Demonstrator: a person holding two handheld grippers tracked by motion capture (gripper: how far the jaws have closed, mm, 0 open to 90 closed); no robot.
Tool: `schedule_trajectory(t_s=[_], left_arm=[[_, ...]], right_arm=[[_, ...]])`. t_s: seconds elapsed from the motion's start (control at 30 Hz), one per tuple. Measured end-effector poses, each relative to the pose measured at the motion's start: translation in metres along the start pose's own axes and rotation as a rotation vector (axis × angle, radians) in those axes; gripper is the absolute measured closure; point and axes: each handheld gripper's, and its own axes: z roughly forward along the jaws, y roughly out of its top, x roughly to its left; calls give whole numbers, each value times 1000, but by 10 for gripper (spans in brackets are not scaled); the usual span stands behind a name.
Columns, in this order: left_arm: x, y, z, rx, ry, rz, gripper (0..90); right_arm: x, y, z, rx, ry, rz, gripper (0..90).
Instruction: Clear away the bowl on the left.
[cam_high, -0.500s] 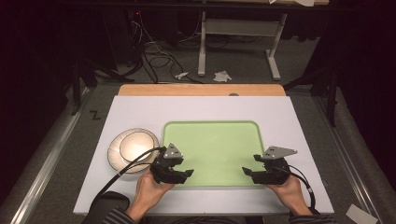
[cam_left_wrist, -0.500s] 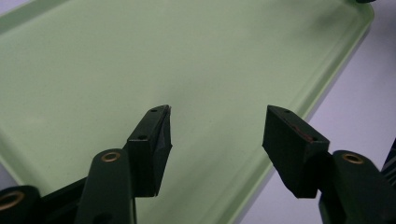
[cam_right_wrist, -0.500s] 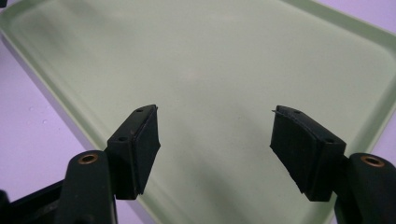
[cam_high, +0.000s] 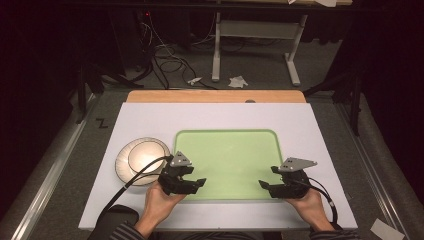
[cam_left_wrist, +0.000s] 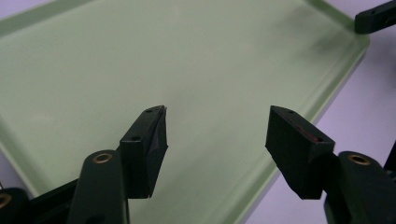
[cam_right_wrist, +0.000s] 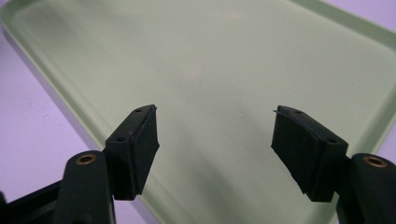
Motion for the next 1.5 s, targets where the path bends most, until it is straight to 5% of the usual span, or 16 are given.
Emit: schedule_trajectory(t_s=[0.53,1.1,1.5], left_arm=[[9,7,-19,-60,-7,-3,378],[18,9,-38,-111,67,-15,329],[26,9,-51,-114,66,-32,353]], right_arm=[[-1,0,1,14,8,3,336],[1,0,2,20,6,3,338],[1,0,2,19,9,5,343]])
